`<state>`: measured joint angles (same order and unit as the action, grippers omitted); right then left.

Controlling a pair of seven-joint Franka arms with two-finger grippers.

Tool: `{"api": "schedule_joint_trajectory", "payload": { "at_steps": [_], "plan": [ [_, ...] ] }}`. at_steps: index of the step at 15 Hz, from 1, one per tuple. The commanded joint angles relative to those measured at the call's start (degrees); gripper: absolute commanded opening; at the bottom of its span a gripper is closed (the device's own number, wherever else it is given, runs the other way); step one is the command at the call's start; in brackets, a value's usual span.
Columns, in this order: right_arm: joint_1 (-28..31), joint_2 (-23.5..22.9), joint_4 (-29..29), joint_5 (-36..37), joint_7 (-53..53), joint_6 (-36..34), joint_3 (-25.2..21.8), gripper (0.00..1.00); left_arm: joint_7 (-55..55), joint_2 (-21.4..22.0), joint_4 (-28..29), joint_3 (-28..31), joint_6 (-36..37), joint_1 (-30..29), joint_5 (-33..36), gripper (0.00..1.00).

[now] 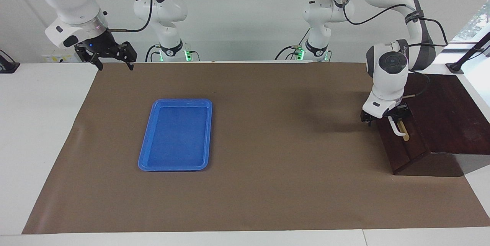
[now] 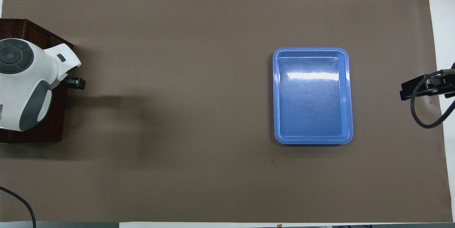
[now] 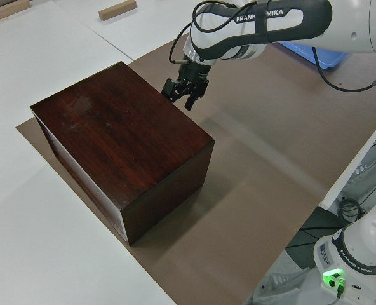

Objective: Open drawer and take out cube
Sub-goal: 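Pull the drawer handle outward with the left gripper to open it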

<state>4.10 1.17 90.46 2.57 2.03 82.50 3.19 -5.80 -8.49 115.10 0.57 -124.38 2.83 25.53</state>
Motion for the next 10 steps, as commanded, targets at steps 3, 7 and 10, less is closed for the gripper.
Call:
{"api": "schedule_joint_trajectory", "payload": {
  "at_steps": [3,7,10],
  "plan": [
    [1.09,-0.03,-0.19,-0.11,-0.1,0.47,0.59,1.0,-0.7,0.67,1.01,0.13,-1.04,2.09,0.75,1.0],
    [1.18,-0.03,-0.28,-0.11,-0.01,0.47,0.5,1.0,-1.4,0.67,0.66,0.13,0.62,5.6,0.23,1.0],
    [1.18,0.06,-0.02,-0.11,0.52,0.47,0.24,1.0,-1.41,0.84,0.57,0.04,2.21,8.68,0.05,1.0]
  ]
}}
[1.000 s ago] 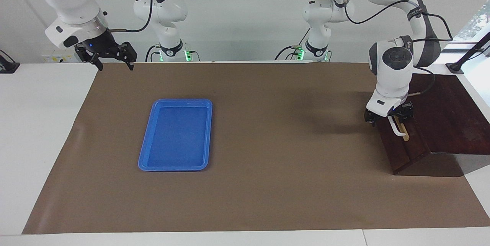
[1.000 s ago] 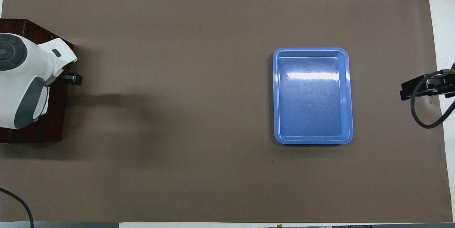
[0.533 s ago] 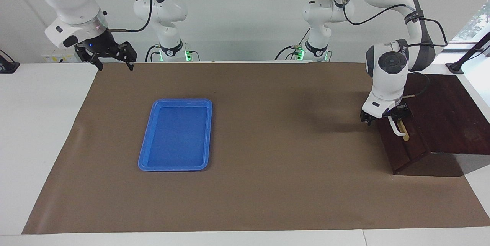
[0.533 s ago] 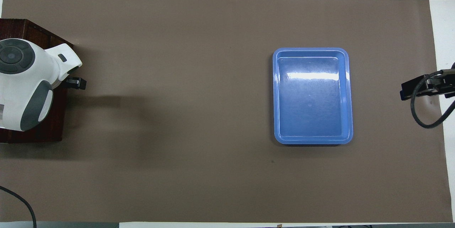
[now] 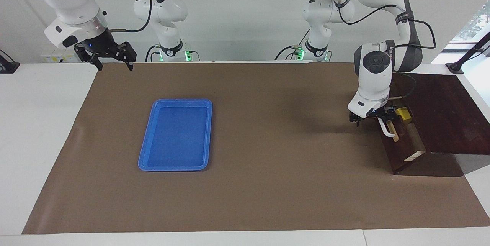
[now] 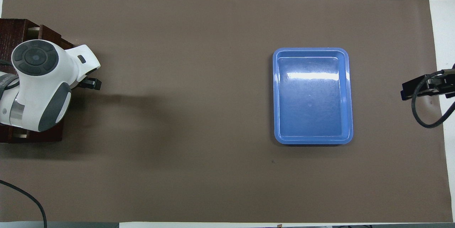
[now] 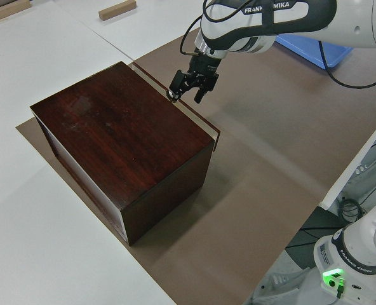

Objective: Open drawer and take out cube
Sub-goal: 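Pull the drawer handle outward with the left gripper to open it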

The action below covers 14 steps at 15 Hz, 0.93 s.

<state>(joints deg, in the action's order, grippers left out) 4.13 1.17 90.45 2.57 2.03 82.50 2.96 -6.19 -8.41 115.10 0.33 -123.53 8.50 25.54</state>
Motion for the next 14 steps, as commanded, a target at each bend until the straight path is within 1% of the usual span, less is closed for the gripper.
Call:
{"api": "schedule_joint_trajectory", "payload": {
  "at_steps": [1,4,9,14],
  "plan": [
    [1.14,0.24,0.25,-0.11,0.43,0.47,0.47,1.0,-1.1,0.76,0.31,0.28,2.32,3.88,-0.05,1.0],
    [1.14,0.41,0.34,-0.11,0.52,0.47,0.47,1.0,-2.59,0.76,0.13,0.28,2.76,5.91,-2.33,1.0],
    [1.05,0.41,0.6,-0.11,0.43,0.56,0.47,1.0,-2.59,0.76,0.13,0.28,2.68,8.19,-3.39,1.0],
    [0.53,0.41,0.69,-0.11,0.34,1.44,0.56,1.0,-2.6,0.85,-0.05,0.28,3.2,8.55,-4.54,1.0]
  ]
}}
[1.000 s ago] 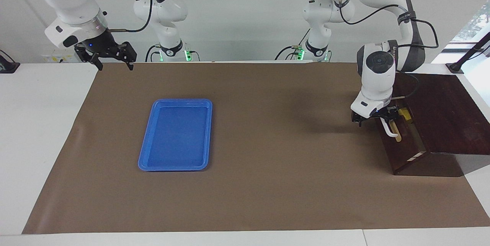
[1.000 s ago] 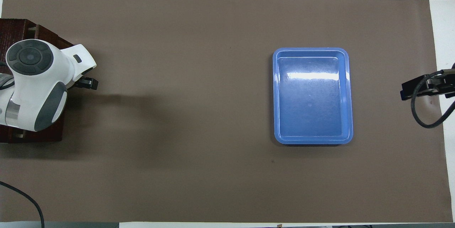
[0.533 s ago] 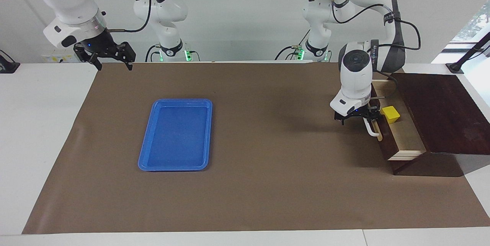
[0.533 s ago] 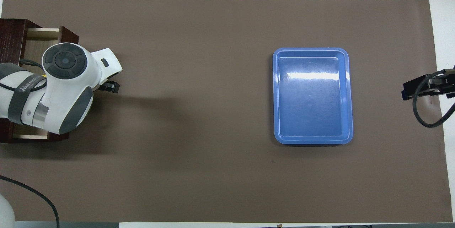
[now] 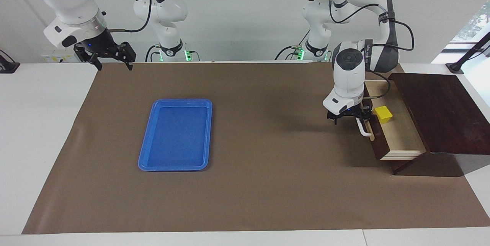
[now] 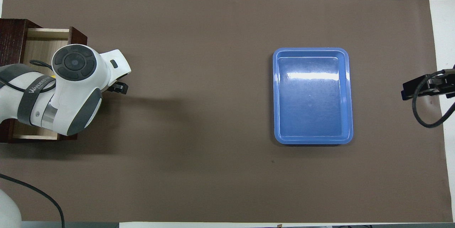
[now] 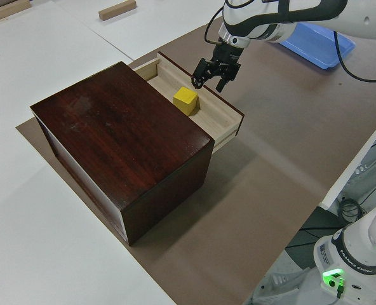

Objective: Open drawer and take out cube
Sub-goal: 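Pull the drawer handle outward with the left gripper to open it, then lower the left gripper into the drawer and grasp the yellow cube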

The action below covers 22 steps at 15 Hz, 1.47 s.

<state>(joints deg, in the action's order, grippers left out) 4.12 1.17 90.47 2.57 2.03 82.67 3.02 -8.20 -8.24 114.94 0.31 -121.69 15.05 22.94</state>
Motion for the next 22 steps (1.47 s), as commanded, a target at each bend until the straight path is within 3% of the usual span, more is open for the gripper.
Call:
{"api": "schedule_joint_trajectory", "payload": {
  "at_steps": [1,9,14,20,22],
  "plan": [
    [0.53,0.41,0.58,-0.11,0.34,1.27,0.5,1.0,-0.32,0.68,-0.5,0.31,1.54,1.91,-2.02,1.0],
    [0.45,0.41,0.58,-0.11,0.26,1.62,0.59,1.0,0.47,-2.39,-15.17,0.31,14.27,2.97,-7.28,1.0],
    [0.45,0.41,0.67,-0.11,0.17,2.58,0.67,1.0,-3.2,2.43,-18.52,1.18,18.06,-0.18,-16.25,1.0],
    [0.36,0.41,0.76,-0.19,0.34,2.67,0.76,1.0,-24.27,4.2,-17.82,1.1,17.28,-7.83,-18.19,1.0],
    [0.62,0.5,0.76,-2.56,0.52,2.67,0.68,1.0,-38.3,4.37,-16.86,1.1,14.4,-10.81,-19.59,1.0]
  ]
}}
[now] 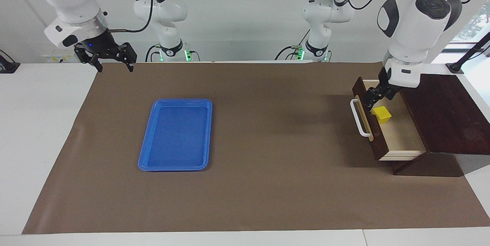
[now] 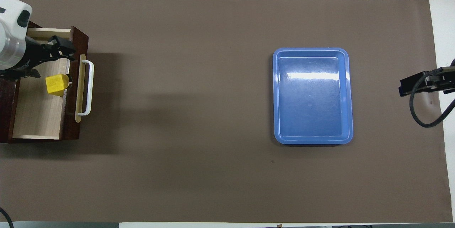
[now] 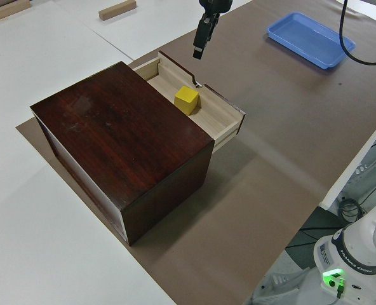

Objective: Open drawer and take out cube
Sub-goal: 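Lower the left gripper into the drawer and grasp the yellow cube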

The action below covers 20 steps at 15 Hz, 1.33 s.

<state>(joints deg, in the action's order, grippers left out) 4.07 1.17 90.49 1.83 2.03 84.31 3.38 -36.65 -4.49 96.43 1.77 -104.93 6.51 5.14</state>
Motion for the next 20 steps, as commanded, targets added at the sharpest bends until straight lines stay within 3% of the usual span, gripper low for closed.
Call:
{"api": "schedule_joint_trajectory", "payload": {
  "at_steps": [1,5,11,20],
  "plan": [
    [0.67,0.5,0.83,-1.83,0.52,1.03,0.31,1.0,-15.59,1.76,3.92,-0.37,-3.6,-3.07,-1.98,1.0],
    [0.5,0.59,1.27,-1.83,0.52,1.21,0.31,1.0,-36.59,3.0,7.97,-0.37,-7.39,-5.88,-1.98,1.0],
    [0.41,0.94,1.54,-1.83,0.52,1.21,0.31,1.0,-58.07,3.97,11.5,-0.37,-6.6,-6.33,-2.07,1.0],
    [0.41,1.38,2.59,-1.83,1.4,1.56,0.31,1.0,-63.53,2.83,13.07,-0.37,-9.05,-9.4,-3.21,1.0]
  ]
}}
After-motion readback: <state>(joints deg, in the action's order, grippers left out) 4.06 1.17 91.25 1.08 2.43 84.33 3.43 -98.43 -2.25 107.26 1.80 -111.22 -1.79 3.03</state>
